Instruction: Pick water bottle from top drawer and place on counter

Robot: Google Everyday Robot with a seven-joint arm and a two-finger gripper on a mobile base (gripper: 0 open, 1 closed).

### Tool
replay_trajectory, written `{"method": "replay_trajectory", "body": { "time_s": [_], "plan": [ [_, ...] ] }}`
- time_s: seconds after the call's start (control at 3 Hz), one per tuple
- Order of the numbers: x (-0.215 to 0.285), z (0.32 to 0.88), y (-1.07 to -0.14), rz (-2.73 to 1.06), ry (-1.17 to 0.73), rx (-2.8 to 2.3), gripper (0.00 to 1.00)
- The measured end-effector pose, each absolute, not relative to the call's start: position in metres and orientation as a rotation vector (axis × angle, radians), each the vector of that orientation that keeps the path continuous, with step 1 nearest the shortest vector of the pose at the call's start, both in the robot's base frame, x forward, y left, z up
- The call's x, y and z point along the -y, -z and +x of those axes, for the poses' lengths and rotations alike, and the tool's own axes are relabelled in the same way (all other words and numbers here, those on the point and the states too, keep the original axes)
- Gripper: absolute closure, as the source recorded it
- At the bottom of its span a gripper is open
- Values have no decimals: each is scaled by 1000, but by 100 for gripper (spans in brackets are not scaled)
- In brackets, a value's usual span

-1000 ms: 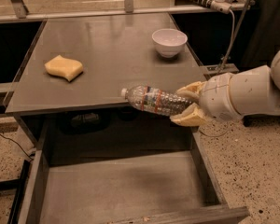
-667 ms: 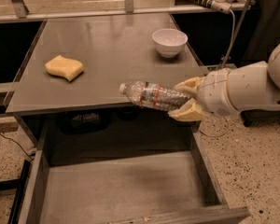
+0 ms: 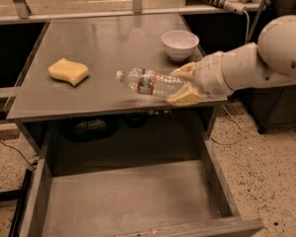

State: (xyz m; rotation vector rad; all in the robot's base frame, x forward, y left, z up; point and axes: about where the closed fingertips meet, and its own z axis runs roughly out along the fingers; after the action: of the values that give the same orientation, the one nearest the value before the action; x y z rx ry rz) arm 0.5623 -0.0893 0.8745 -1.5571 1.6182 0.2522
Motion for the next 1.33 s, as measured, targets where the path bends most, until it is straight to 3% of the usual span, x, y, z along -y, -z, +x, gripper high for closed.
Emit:
{"method": "replay_trajectory", "body": {
  "time_s": [0.67, 1.33],
  "plan": [
    [66, 640, -881, -1571, -414, -1559, 100],
    [54, 687, -875, -1448, -346, -1769, 100]
  ]
}}
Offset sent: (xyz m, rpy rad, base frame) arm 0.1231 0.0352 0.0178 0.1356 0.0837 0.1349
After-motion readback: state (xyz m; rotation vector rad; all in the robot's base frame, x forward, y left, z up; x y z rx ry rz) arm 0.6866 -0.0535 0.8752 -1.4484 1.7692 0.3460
